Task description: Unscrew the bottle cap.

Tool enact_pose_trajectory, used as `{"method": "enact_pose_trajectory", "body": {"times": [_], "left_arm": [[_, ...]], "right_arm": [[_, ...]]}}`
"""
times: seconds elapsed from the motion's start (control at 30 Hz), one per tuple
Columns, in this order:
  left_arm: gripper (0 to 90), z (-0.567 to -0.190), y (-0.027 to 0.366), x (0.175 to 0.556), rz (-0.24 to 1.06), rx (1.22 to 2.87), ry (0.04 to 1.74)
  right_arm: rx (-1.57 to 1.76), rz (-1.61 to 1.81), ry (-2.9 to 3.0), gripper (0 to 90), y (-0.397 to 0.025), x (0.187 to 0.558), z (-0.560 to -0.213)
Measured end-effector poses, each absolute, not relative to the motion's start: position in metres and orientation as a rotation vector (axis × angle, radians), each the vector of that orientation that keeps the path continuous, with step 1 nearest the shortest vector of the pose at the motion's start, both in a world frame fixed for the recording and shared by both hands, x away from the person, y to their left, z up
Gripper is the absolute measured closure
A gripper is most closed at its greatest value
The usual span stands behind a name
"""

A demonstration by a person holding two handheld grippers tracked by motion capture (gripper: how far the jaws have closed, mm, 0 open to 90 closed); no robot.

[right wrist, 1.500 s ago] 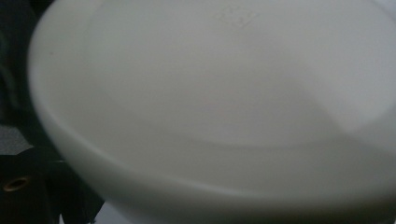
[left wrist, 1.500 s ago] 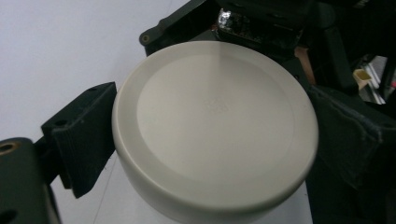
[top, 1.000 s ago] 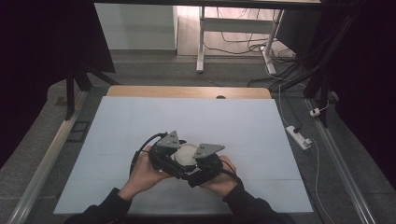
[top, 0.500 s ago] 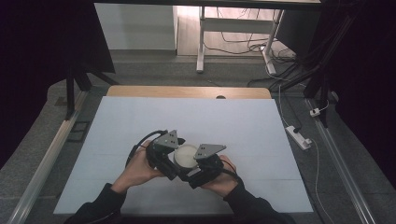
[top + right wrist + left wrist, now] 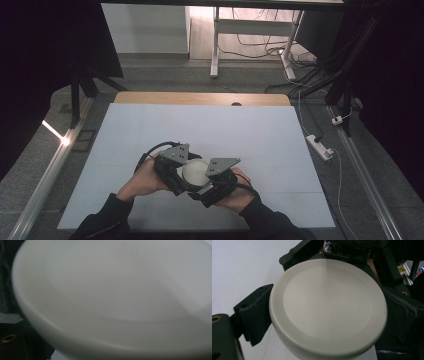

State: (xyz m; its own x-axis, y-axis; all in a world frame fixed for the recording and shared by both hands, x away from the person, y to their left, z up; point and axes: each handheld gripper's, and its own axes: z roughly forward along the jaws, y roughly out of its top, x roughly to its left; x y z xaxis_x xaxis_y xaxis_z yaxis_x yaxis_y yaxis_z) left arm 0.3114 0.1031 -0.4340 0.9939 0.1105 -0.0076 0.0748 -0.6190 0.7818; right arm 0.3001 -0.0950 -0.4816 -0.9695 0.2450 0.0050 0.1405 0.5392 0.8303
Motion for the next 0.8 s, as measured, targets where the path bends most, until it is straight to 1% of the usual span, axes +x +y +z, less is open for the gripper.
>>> {"method": "enact_pose_trajectory", "body": {"times": [0.2, 0.23, 0.3, 0.33, 0.63, 0.7, 0.77, 0.8], "left_arm": [[7.5, -0.436, 0.099, 0.312, 0.084, 2.24, 0.223], [7.5, -0.436, 0.097, 0.311, 0.101, 2.234, 0.28], [7.6, -0.436, 0.096, 0.311, 0.109, 2.23, 0.305], [7.6, -0.436, 0.093, 0.309, 0.131, 2.222, 0.356], [7.6, -0.437, 0.078, 0.301, 0.225, 2.192, 0.607], [7.4, -0.438, 0.076, 0.301, 0.231, 2.186, 0.624], [7.2, -0.439, 0.076, 0.301, 0.237, 2.186, 0.612], [5.5, -0.439, 0.077, 0.303, 0.219, 2.191, 0.582]], "right_arm": [[0.403, 1.384, 2.638, 6.5, -0.096, 0.304, -0.483], [0.418, 1.374, 2.633, 6.5, -0.096, 0.304, -0.483], [0.446, 1.365, 2.623, 6.5, -0.097, 0.306, -0.483], [0.461, 1.361, 2.617, 6.5, -0.097, 0.306, -0.483], [0.566, 1.321, 2.585, 6.5, -0.099, 0.311, -0.485], [0.572, 1.309, 2.582, 6.5, -0.099, 0.311, -0.485], [0.575, 1.305, 2.583, 6.5, -0.1, 0.311, -0.486], [0.573, 1.305, 2.583, 6.5, -0.1, 0.311, -0.486]]}}
